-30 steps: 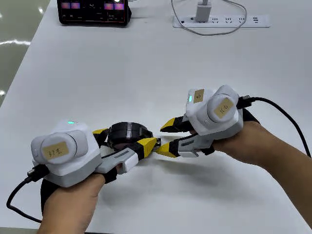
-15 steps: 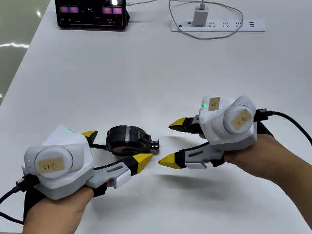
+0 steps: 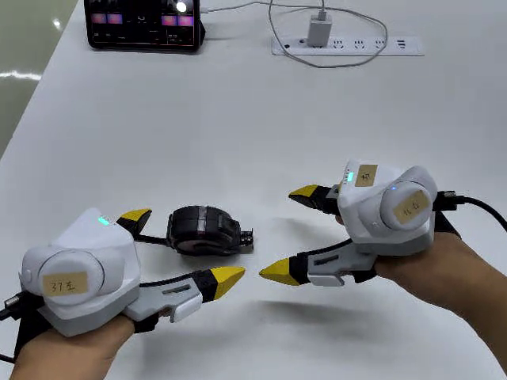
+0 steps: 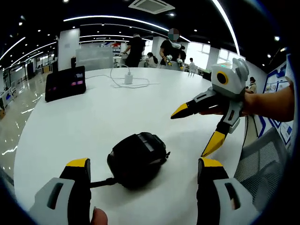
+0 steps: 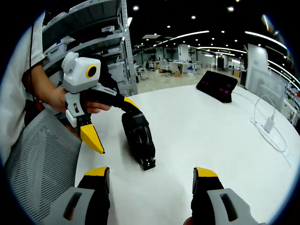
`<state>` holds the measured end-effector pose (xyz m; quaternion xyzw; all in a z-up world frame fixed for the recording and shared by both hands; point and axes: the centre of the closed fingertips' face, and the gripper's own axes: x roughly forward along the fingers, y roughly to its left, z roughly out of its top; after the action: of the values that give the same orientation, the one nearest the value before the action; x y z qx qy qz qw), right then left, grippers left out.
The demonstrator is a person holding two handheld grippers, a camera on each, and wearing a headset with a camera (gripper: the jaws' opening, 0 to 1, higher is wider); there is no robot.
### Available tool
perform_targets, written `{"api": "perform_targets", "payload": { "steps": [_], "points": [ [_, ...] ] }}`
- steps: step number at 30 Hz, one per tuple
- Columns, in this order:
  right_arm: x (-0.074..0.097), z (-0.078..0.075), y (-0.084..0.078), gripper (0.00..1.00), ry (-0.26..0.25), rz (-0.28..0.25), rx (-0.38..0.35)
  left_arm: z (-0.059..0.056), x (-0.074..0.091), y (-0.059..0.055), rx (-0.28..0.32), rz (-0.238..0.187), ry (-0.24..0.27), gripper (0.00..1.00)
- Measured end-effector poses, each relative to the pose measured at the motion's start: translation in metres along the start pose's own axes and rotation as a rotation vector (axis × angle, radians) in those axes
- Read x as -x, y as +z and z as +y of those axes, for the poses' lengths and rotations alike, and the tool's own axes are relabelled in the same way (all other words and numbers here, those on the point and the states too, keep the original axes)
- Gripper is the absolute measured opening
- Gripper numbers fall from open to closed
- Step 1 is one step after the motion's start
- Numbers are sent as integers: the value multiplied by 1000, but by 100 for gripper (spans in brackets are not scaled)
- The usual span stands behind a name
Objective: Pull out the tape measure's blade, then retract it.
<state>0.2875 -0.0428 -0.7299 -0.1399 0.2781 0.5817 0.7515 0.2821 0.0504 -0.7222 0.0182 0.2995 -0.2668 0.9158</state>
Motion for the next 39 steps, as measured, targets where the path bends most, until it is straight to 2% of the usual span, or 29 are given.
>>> {"api": "perform_targets", "payload": {
  "steps": [2, 4, 7, 23, 31, 39],
  "points": [
    [2, 0, 0, 73, 1, -7, -4, -1, 2, 0, 7, -3, -11, 94],
    [3, 1, -4, 76, -4, -4, -7, -1, 3, 1, -14, -8, -14, 94],
    [7, 1, -5, 79, -6, -12, -17, 0, 5, -2, -6, 0, -24, 96],
    [29, -1, -12, 91, -44, -38, -46, 3, 18, -10, -65, 26, -55, 99],
    [38, 1, -22, 93, -55, -27, -52, 3, 24, -12, -86, 29, -65, 99],
    [49, 2, -32, 95, -84, -31, -71, 9, 30, -15, -103, 39, -65, 99]
  ]
}}
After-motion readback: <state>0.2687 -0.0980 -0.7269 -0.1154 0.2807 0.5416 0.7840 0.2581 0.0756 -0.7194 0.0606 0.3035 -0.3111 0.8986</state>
